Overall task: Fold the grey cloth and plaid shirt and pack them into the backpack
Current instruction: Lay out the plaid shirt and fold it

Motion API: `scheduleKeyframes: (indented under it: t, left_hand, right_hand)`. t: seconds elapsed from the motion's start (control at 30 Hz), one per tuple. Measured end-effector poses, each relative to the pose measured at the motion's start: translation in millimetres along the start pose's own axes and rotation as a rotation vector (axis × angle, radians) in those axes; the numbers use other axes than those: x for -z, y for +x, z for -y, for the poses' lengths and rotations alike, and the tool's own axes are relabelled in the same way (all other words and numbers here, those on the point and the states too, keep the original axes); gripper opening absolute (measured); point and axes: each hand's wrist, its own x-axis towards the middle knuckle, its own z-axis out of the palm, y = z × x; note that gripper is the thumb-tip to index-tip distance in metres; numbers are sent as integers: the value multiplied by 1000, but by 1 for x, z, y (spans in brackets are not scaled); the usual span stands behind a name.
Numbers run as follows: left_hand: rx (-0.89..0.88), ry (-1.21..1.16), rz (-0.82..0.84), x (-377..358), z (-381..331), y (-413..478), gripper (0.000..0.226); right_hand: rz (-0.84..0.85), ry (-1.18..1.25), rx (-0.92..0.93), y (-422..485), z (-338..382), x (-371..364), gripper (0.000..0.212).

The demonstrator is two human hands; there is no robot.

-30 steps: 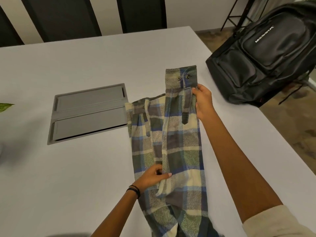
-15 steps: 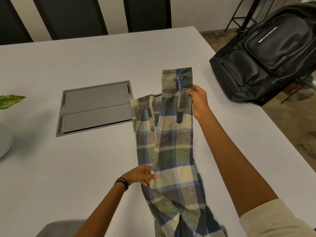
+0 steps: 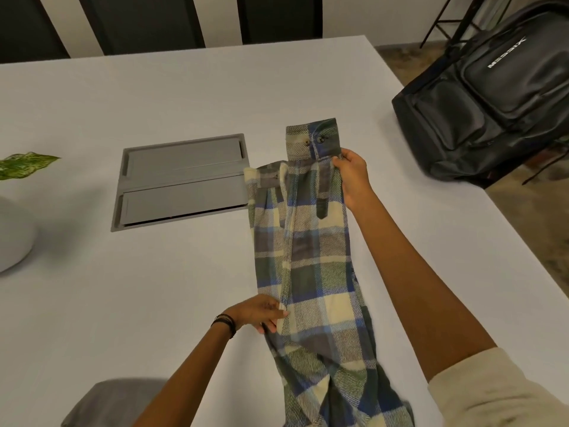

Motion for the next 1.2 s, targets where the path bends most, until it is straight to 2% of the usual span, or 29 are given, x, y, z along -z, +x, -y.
scheduleKeyframes:
  t: [0.2, 0.33, 0.47, 0.53, 0.67, 0.73, 0.87, 1.2]
  left_hand:
    - [42, 34, 46, 9, -6, 2, 21]
    - [-24, -12, -79, 40, -22, 0, 14]
    - [-226, -143, -322, 56, -38, 12, 11]
    - [-345, -207, -408, 55, -48, 19, 17]
    - [-447, -275, -366, 48, -66, 32, 36]
    - [-482, -298, -399, 45, -69, 42, 39]
    - [-392, -356, -541, 51, -71, 60, 41]
    - [-289, -243, -499, 69, -52, 89, 44]
  right_hand:
    - [7, -25, -11, 7, -8, -5, 21]
    - [9, -36, -40, 14, -15, -6, 21]
    - [22, -20, -66, 23, -21, -6, 23]
    - [30, 5, -82, 31, -24, -9, 26]
    - [81, 151, -116, 48, -30, -16, 25]
    - [88, 168, -125, 56, -33, -20, 24]
    - [72, 92, -133, 75, -44, -27, 28]
    - [97, -130, -218, 116, -79, -45, 33]
